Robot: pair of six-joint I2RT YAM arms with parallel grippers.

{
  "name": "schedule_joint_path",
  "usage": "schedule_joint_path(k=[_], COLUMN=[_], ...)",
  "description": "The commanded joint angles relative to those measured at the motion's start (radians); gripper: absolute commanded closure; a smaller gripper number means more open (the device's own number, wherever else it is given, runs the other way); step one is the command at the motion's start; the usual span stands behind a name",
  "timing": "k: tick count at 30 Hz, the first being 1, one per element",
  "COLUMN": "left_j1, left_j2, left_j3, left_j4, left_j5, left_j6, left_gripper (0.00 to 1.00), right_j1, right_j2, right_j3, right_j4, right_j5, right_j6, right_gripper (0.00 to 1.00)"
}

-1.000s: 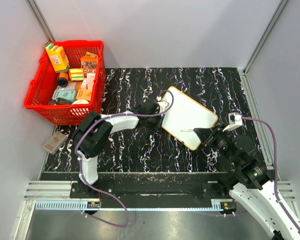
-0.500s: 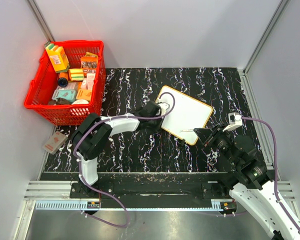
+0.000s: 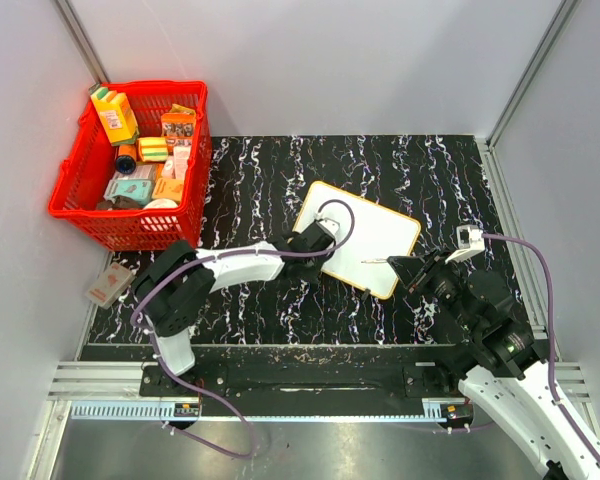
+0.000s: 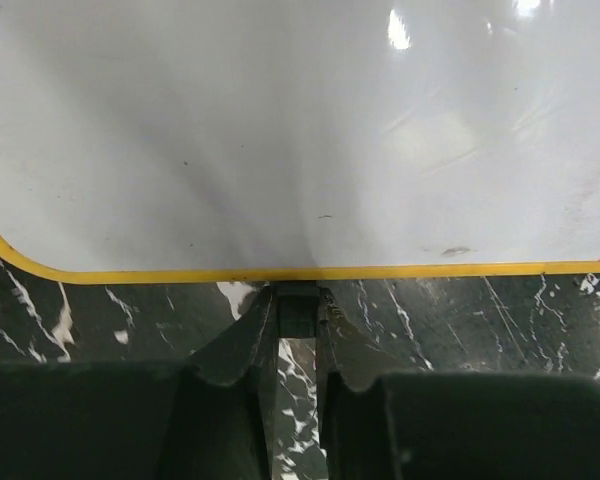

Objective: Write a sentence on the whiteboard
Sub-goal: Move the whiteboard to the center of the board.

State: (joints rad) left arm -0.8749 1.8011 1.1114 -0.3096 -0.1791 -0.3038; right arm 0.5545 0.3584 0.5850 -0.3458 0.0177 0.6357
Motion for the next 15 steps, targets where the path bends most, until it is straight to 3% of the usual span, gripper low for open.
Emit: schedule_joint_path(k=[1, 7, 15], left_j1=[-0.042, -0.105, -0.179], left_j2=[-0.065, -0.060, 0.023], left_j3=[-0.027, -0.051, 0.041], left_j4=[-0.080, -0.120, -0.240], left_j5=[-0.112, -0.154, -0.192], left_j6=[-0.182, -0.363, -0.512], left_gripper=[1.00, 1.00, 1.00], right_j1=[0.004, 0.004, 0.004], right_j2=[0.001, -0.007, -0.021], right_j3=[0.013, 0.007, 0.003], right_j4=[0.016, 0.016, 0.014], right_j5=[0.019, 0.025, 0.028], right_j6=[-0.007, -0.007, -0.008], right_gripper=[1.00, 1.00, 1.00])
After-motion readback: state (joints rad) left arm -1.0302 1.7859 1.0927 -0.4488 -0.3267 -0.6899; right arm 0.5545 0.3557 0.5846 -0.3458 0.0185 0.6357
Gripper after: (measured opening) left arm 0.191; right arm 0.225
